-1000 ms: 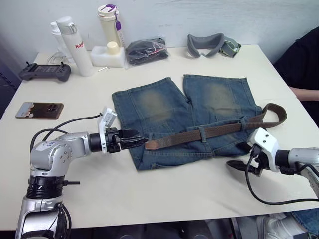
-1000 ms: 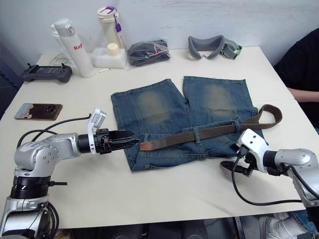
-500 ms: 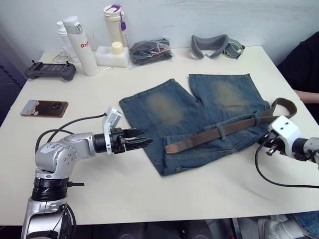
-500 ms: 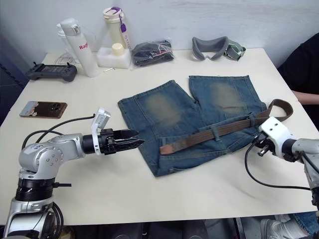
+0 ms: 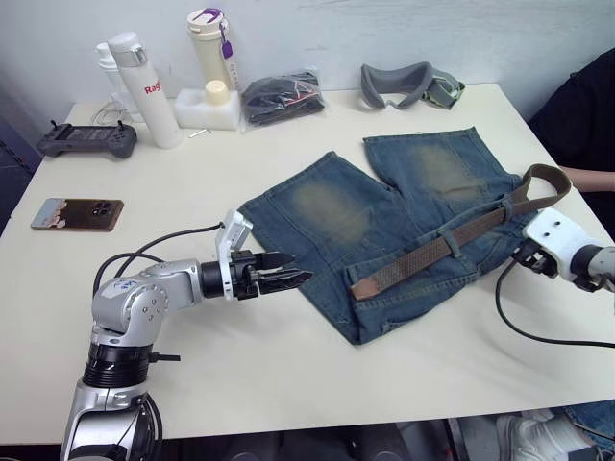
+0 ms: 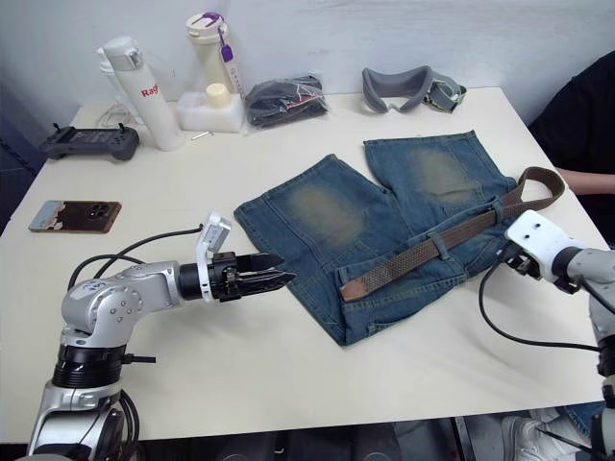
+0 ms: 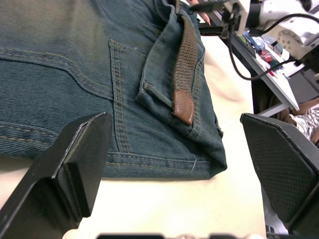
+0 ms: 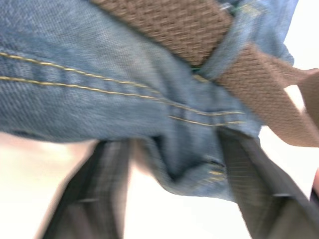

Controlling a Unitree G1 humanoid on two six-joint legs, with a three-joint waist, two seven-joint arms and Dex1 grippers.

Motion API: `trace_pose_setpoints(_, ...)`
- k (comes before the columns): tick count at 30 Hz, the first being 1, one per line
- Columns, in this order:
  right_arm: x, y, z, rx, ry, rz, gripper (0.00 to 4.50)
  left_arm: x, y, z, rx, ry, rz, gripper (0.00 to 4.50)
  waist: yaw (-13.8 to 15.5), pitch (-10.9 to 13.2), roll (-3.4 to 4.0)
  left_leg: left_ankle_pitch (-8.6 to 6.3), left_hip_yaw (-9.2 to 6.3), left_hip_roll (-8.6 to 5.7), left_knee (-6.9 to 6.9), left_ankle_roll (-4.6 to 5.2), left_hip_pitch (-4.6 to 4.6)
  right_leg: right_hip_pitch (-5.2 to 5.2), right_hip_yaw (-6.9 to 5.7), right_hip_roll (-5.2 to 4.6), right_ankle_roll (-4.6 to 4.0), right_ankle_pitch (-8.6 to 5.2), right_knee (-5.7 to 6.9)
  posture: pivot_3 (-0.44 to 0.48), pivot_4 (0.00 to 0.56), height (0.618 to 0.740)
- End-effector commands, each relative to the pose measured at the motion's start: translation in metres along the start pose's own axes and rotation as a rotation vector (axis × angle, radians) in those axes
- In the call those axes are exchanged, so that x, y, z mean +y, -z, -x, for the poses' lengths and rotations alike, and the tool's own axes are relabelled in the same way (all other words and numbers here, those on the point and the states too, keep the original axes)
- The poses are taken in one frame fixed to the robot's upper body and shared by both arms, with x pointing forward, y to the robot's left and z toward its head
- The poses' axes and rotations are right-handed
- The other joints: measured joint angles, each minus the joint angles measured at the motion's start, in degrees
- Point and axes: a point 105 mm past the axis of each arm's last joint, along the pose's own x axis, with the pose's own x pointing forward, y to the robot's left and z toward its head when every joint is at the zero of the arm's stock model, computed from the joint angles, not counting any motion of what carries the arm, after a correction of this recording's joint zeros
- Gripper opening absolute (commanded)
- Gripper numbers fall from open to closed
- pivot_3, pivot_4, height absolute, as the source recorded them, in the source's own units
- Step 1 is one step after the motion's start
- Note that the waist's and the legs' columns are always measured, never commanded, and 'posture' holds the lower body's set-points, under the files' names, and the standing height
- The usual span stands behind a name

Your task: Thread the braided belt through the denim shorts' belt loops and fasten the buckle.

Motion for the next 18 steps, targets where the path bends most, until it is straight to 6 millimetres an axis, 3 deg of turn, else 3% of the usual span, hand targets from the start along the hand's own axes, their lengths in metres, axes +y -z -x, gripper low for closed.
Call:
trace_pose_setpoints(1, -0.031, -0.033, 0.029, -0.137, 0.020, -0.160, 4.47, -0.008, -0.006, -0.003, 0.004, 0.054, -0.052, 4.50, -0.02, 0.05, 0.08, 0.00, 0.02, 0.00, 0.01, 0.01, 0.00, 0.00, 0.02, 0.00, 0.02, 0.01, 0.00, 0.000, 0.150, 0.740)
trace_pose_setpoints(4, -0.007, -0.055, 0.040, -0.241, -0.165, -0.364, 4.47, -0.008, -0.009, -0.004, 0.008, 0.071, -0.074, 4.50, 0.09, 0.05, 0.07, -0.02, 0.02, 0.12, 0.03, 0.01, 0.02, 0.03, 0.03, 0.11, 0.03, 0.02, 0.01, 0.000, 0.150, 0.740)
trace_pose_setpoints(8, 0.043, -0.080, 0.054, -0.384, -0.365, -0.541, 4.47, 0.002, -0.009, -0.006, 0.039, 0.007, -0.220, 4.50, 0.30, 0.05, 0.07, -0.10, -0.08, 0.27, 0.02, 0.00, 0.01, 0.04, -0.02, 0.23, -0.03, -0.01, -0.01, 0.000, 0.150, 0.740)
trace_pose_setpoints(11, 0.078, -0.085, 0.065, -0.399, -0.486, -0.703, 4.47, -0.001, -0.013, -0.006, 0.010, 0.027, -0.322, 4.50, 0.58, 0.04, 0.09, -0.11, -0.06, 0.26, 0.02, -0.02, -0.02, 0.01, -0.01, 0.21, -0.05, -0.02, -0.04, 0.000, 0.150, 0.740)
trace_pose_setpoints(14, 0.112, -0.089, 0.075, -0.373, -0.640, -0.880, 4.47, -0.012, -0.004, -0.005, 0.039, 0.089, -0.460, 4.50, 0.42, 0.04, 0.09, -0.11, -0.02, 0.28, 0.03, 0.00, -0.10, -0.08, 0.08, 0.07, -0.04, -0.01, -0.07, 0.000, 0.150, 0.740)
trace_pose_setpoints(18, 0.135, -0.090, 0.072, -0.354, -0.747, -1.075, 4.47, -0.013, 0.006, -0.004, 0.056, 0.104, -0.530, 4.50, 0.52, 0.04, 0.09, -0.28, 0.09, 0.47, 0.04, 0.29, -0.08, -0.04, 0.11, 0.08, -0.05, 0.02, -0.18, 0.000, 0.150, 0.740)
